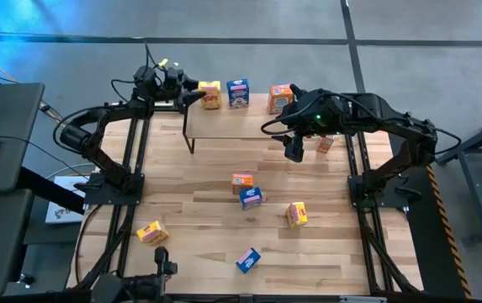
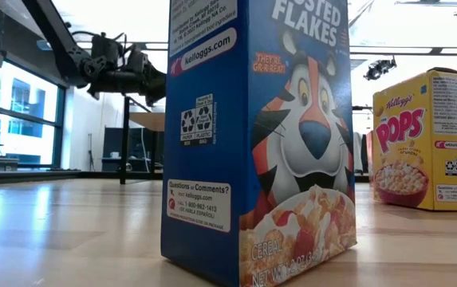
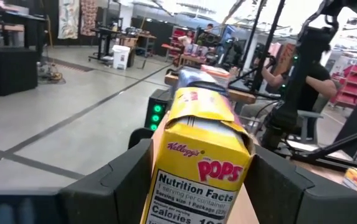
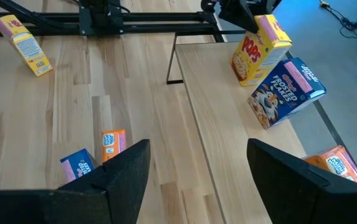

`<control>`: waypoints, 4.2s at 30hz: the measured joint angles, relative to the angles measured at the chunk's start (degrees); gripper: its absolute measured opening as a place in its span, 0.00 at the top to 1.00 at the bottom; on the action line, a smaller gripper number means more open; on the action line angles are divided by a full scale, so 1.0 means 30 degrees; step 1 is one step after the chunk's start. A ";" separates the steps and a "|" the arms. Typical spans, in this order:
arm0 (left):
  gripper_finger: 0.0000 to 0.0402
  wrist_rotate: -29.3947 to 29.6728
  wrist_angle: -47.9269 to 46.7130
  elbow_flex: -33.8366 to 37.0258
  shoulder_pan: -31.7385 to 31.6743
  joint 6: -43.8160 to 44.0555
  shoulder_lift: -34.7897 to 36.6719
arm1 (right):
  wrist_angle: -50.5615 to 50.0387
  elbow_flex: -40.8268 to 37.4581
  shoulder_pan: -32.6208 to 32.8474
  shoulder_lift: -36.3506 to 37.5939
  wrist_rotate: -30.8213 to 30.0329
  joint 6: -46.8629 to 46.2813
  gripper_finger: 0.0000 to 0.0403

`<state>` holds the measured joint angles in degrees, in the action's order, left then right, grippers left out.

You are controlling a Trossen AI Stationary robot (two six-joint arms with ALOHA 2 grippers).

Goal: Stack cereal on shelf
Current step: Put the bottom right yellow cereal box on the shelf, then adjust the blue cereal box on the shelf

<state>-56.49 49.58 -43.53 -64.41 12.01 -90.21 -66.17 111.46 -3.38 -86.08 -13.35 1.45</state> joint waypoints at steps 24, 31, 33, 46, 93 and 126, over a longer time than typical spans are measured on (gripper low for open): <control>0.44 0.0002 -0.0012 -0.0022 -0.0027 0.2184 0.4367 | 0.0389 0.0000 0.0000 0.0000 0.0002 0.0088 0.35; 0.44 -0.2270 -0.0069 -0.0036 0.0107 0.3071 0.6181 | 0.1696 0.0000 0.0000 -0.0262 -0.0202 0.1778 0.35; 0.44 -0.2941 -0.0114 -0.0036 0.0280 0.3591 0.6483 | 0.2494 0.0000 -0.0014 -0.0410 -0.0202 0.2515 0.35; 0.44 -0.4007 -0.0137 -0.0036 0.2239 0.4322 0.6767 | 0.6979 0.0000 -0.3474 -0.1907 0.3141 0.7320 0.35; 0.44 -0.3487 -0.0143 -0.0036 0.2508 0.5981 0.6752 | 1.0511 0.0000 -1.1519 -0.8521 1.1169 0.9508 0.35; 0.44 -0.3461 -0.0143 -0.0029 0.2501 0.5459 0.6752 | 1.0140 0.0000 -1.1548 -0.8743 1.0386 0.9013 0.39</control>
<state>-66.87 49.15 -43.62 -56.90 28.39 -69.95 -35.75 111.46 -38.02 -112.31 17.81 28.49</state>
